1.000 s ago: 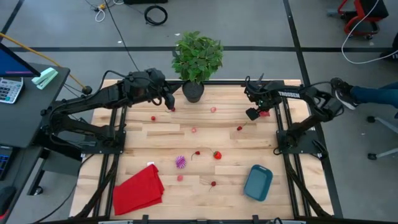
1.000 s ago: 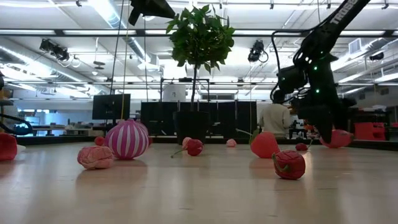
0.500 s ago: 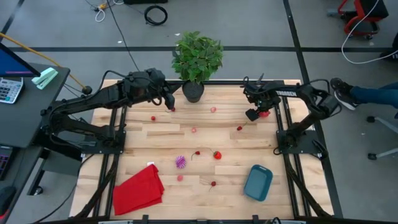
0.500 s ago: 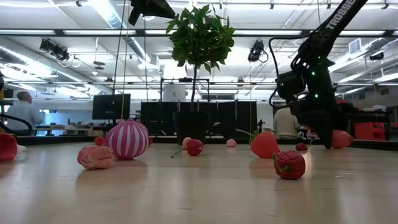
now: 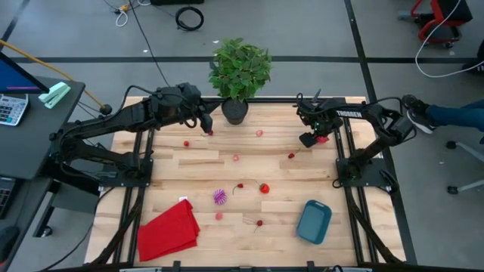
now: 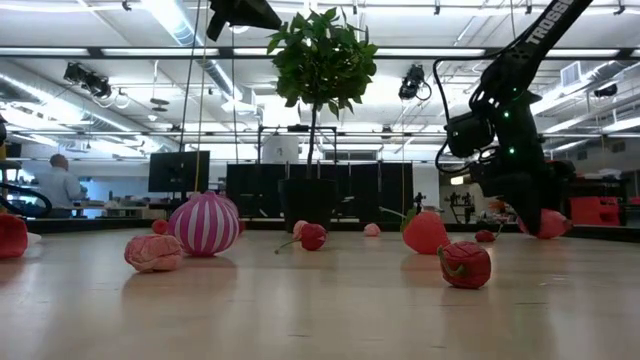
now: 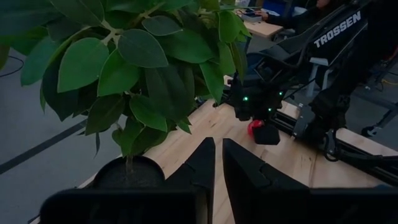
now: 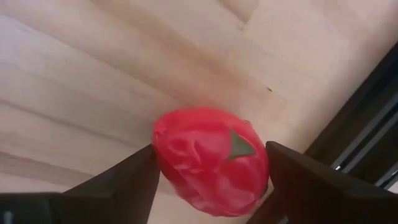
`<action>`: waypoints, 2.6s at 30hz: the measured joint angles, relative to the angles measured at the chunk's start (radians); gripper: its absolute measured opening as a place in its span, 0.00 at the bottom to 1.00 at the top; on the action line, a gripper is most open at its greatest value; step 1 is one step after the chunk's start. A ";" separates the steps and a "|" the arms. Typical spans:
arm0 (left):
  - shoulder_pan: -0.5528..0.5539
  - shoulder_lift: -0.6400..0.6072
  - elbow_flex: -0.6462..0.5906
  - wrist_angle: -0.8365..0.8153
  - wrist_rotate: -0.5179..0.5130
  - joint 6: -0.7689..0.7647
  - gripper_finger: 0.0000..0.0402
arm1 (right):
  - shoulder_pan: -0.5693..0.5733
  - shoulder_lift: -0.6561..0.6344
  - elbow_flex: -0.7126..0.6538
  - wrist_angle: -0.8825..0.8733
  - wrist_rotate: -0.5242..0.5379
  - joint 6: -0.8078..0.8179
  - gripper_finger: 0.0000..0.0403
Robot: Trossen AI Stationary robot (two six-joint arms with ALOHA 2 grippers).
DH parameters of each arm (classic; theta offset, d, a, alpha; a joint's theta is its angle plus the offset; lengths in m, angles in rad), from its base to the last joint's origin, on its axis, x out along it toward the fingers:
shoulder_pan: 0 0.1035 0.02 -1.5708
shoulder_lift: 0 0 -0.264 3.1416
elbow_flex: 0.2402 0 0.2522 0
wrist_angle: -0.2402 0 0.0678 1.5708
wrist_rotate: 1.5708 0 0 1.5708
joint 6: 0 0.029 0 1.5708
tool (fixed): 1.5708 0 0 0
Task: Pick and placing Produce into tupperware
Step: Put the dragon fruit into the bin, then put the onion into the bin
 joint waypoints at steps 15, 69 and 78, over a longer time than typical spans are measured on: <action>0.000 0.000 0.000 0.000 0.000 -0.001 0.07 | 0.010 -0.044 0.000 -0.050 -0.238 0.152 0.62; -0.002 0.000 0.000 0.000 0.000 -0.036 0.06 | 1.325 -0.145 0.000 0.189 -0.587 1.124 0.73; -0.002 0.000 0.000 0.000 0.090 -0.055 0.04 | 1.260 -0.281 0.001 0.223 -0.685 1.168 0.77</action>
